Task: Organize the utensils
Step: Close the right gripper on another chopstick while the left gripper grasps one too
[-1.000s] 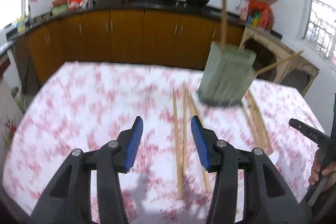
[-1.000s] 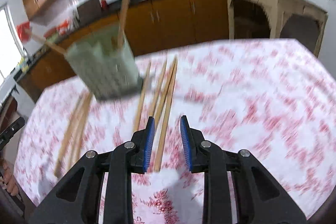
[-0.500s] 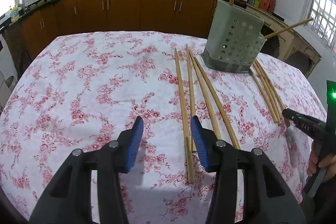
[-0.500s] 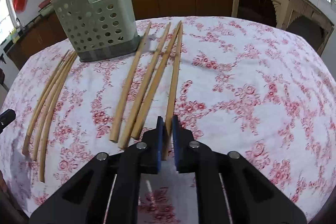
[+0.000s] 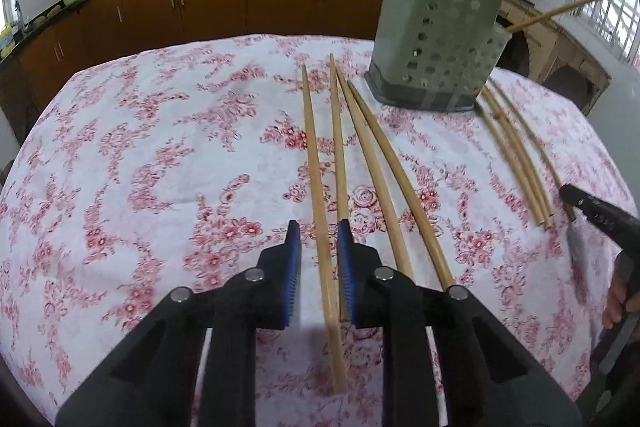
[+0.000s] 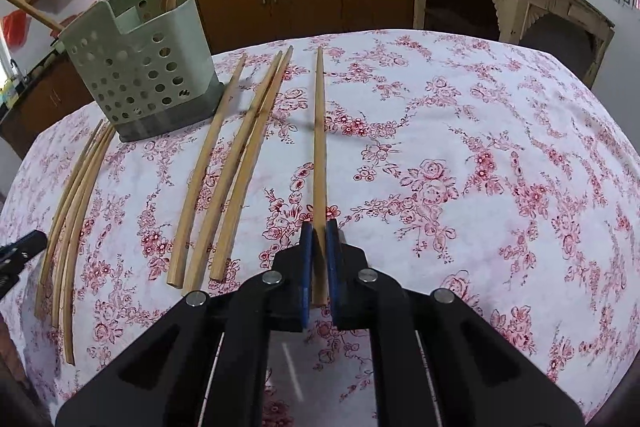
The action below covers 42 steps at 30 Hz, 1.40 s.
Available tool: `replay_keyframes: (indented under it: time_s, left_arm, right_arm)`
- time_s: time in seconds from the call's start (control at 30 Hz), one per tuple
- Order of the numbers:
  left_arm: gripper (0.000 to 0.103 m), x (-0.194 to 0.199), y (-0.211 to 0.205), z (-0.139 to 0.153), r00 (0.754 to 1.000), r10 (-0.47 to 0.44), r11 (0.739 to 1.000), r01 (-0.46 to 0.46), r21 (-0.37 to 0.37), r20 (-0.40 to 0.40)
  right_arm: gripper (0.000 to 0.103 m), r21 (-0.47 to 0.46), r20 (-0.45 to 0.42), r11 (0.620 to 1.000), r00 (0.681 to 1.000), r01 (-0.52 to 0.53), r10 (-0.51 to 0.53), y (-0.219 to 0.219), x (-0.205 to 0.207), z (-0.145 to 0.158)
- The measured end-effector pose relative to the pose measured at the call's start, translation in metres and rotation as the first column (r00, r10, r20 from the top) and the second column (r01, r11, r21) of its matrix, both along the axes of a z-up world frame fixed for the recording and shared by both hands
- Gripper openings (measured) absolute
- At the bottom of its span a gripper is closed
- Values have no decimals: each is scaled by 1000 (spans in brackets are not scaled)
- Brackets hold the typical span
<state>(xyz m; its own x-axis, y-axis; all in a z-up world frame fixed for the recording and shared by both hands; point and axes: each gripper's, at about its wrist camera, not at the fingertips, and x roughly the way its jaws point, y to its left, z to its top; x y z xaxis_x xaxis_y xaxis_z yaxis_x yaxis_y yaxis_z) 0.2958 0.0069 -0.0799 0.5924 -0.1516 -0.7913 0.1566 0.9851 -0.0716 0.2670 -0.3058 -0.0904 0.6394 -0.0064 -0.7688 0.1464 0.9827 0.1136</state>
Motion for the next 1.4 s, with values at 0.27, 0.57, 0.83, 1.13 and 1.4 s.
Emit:
replay_keyframes:
  time_s: [0.27, 0.57, 0.83, 1.13, 1.4]
  left_arm:
    - [8, 7, -4, -5, 1000, 20, 997, -21, 71, 6]
    - [8, 34, 24, -5, 996, 93, 994, -93, 51, 15]
    - [14, 8, 35, -5, 999, 35, 999, -36, 34, 21]
    - [15, 4, 35, -6, 999, 28, 999, -29, 33, 25]
    - [16, 4, 34, -6, 999, 27, 998, -28, 48, 26]
  right_arm:
    - [8, -14, 3, 1000, 1000, -8, 8, 2, 0, 0]
    - [8, -2, 7, 1000, 1000, 26, -26, -12, 12, 0]
    - [8, 7, 21, 1000, 1000, 9, -10, -14, 8, -1]
    - [8, 2, 20, 1000, 1000, 9, -9, -13, 9, -2]
    - [8, 2, 20, 1000, 1000, 8, -8, -12, 9, -2]
